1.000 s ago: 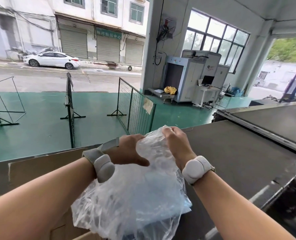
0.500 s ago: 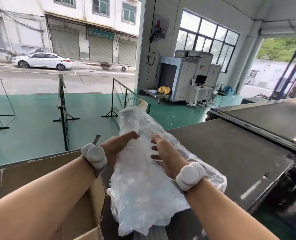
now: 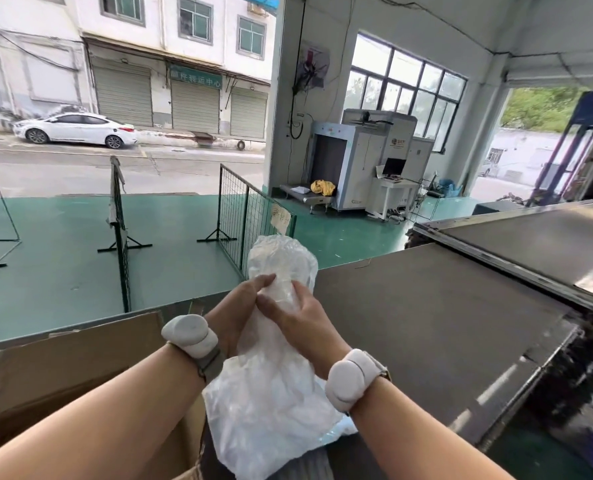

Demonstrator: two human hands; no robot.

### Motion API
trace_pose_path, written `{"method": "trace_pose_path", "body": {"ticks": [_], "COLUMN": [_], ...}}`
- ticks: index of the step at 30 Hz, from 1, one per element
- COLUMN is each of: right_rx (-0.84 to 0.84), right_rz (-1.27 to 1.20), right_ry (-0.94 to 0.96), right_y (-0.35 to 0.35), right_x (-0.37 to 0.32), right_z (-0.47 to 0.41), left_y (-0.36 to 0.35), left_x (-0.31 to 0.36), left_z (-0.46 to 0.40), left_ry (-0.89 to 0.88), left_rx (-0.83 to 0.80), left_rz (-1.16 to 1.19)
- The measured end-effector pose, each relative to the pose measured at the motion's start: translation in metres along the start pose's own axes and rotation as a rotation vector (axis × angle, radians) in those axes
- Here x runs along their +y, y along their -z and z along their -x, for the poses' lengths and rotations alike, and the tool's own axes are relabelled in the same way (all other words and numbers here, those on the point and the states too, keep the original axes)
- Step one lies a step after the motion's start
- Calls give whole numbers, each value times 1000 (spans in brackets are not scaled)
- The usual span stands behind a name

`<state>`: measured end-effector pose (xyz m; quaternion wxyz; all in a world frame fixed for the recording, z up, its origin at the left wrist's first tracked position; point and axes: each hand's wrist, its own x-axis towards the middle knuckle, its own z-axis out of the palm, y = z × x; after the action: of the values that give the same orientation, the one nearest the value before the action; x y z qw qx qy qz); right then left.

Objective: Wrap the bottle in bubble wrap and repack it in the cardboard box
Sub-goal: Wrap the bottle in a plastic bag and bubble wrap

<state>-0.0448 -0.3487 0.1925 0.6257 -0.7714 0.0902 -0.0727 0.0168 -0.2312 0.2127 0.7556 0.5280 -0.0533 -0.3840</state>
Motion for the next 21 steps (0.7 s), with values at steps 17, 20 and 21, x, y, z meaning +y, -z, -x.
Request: {"method": "trace_pose_path", "body": {"ticks": [17, 20, 21], "right_rx": [-225, -285, -297], "right_rz": [587, 697, 695], "right_ry": [207, 275, 281], "right_y": [64, 68, 71], "right_x": [-16, -28, -30], "right_z": [9, 12, 11], "left_y": [32, 38, 40], "left_x": [34, 39, 39], "left_z": [-4, 1, 3], "left_ry": [-635, -461, -380], "left_rx": [168, 52, 13], "left_rz": [-1217, -1323, -1324]}}
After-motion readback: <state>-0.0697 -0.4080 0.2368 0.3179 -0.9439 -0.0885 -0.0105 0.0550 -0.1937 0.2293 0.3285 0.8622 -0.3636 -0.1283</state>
